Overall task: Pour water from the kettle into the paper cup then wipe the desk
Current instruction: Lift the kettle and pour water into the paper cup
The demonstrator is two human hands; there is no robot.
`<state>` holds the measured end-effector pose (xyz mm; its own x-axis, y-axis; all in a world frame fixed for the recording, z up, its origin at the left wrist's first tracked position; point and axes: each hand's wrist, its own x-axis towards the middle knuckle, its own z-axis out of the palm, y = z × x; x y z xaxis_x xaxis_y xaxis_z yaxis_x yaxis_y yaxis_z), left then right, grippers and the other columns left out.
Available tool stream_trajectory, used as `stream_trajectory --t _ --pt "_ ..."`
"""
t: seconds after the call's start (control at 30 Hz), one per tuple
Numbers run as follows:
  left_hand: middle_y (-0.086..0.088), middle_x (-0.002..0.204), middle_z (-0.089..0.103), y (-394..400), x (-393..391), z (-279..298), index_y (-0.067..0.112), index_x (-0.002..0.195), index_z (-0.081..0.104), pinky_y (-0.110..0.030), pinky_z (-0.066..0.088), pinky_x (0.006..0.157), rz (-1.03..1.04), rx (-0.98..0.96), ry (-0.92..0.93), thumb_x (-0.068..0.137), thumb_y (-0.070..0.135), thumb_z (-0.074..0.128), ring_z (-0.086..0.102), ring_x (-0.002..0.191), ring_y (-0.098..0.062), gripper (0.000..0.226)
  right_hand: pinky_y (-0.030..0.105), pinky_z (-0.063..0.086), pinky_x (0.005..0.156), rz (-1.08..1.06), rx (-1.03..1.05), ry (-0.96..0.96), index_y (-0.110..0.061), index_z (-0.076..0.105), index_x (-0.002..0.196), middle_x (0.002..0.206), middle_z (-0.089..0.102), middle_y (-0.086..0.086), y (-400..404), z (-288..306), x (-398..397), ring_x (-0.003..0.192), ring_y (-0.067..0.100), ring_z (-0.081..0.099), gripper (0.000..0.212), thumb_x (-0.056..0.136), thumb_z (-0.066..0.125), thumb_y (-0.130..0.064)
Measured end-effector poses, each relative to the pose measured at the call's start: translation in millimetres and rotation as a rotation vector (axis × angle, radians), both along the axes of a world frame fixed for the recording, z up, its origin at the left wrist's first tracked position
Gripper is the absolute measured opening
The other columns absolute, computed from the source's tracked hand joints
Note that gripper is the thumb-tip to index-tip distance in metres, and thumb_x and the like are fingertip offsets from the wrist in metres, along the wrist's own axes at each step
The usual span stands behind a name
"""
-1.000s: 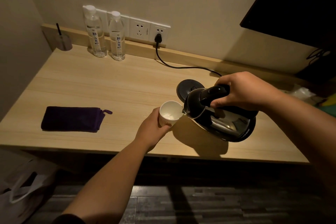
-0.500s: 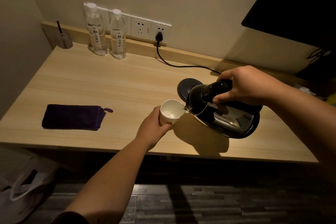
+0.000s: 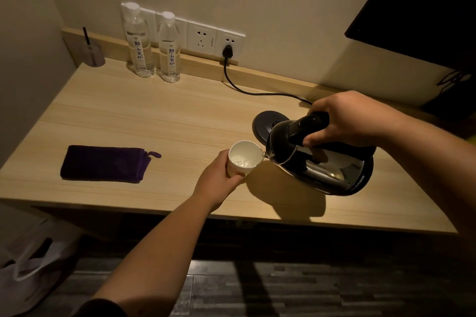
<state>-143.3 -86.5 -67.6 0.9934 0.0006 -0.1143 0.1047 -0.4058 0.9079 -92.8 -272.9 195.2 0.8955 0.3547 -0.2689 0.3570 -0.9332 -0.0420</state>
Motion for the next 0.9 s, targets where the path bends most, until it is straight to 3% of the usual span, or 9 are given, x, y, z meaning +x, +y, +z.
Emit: stream_trajectory --t 0.9 --pt "0.012 0.121 0.057 0.6 0.3 1.0 0.032 0.136 0.037 -0.031 0.047 0.082 -0.007 -0.009 0.012 0.081 0.034 0.071 0.053 0.105 -0.012 0.065 0.032 0.053 0.067 0.012 -0.031 -0.008 -0.020 0.066 0.108 0.090 0.066 0.003 2.6 5.7 0.7 0.080 0.019 0.060 0.044 0.072 0.076 -0.044"
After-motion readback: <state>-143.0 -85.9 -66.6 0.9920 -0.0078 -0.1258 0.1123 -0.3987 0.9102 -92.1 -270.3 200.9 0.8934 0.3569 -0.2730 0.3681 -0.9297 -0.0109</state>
